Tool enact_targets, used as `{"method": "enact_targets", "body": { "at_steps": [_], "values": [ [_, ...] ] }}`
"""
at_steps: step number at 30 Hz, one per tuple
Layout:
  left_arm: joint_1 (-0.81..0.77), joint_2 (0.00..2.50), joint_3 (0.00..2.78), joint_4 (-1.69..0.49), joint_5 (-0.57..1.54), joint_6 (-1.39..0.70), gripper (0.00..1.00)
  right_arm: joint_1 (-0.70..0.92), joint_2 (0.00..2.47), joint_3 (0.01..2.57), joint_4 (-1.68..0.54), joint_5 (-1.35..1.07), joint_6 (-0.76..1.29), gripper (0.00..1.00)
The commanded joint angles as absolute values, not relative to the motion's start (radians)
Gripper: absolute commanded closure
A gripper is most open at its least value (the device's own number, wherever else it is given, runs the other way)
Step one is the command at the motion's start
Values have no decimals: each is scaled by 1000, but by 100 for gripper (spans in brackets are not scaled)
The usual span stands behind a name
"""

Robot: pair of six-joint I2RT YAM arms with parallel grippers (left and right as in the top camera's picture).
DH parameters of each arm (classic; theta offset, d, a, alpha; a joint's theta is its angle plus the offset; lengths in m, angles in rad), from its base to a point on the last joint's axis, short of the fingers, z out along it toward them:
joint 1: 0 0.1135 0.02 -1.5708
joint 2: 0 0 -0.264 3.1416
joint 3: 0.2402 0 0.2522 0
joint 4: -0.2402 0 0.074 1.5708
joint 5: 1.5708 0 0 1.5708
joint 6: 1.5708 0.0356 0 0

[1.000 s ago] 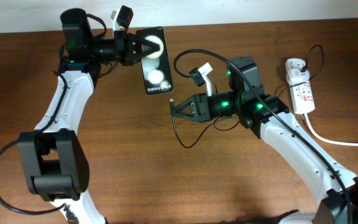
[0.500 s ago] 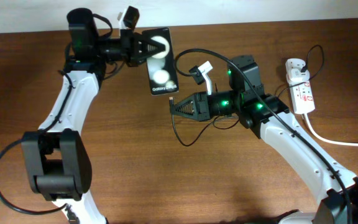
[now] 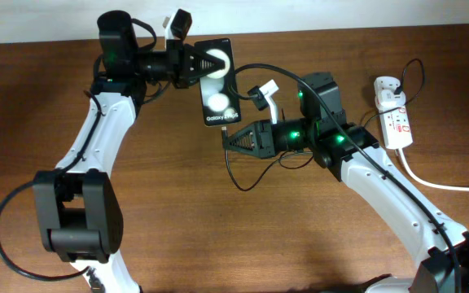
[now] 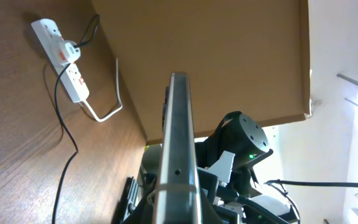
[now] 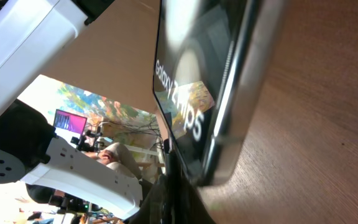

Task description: Plug charger to phone and switch on socket

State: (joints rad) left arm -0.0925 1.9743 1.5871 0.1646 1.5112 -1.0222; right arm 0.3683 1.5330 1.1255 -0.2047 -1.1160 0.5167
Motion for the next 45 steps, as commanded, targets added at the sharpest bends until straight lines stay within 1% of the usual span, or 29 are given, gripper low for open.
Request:
{"method": "enact_targets", "body": {
  "at_steps": [1, 27, 32, 36, 45],
  "values": [
    [-98, 1971, 1596, 171, 1536, -1024, 100, 373, 1540, 1127, -200, -1114, 510, 96],
    [-102, 1971, 1596, 173, 1573, -1024, 100, 372, 1562, 1127, -160, -1124, 514, 96],
    [-76, 1971, 1596, 172, 1573, -1024, 100, 328, 1562, 1127, -160, -1238, 493, 96],
    [-62, 1971, 1596, 172, 1572, -1024, 100, 272, 1562, 1119, -168, -1375, 423, 96],
    [-64, 1971, 1596, 172, 1552, -1024, 100, 270, 1612, 1078, -165, -1381, 420, 96]
  ]
}}
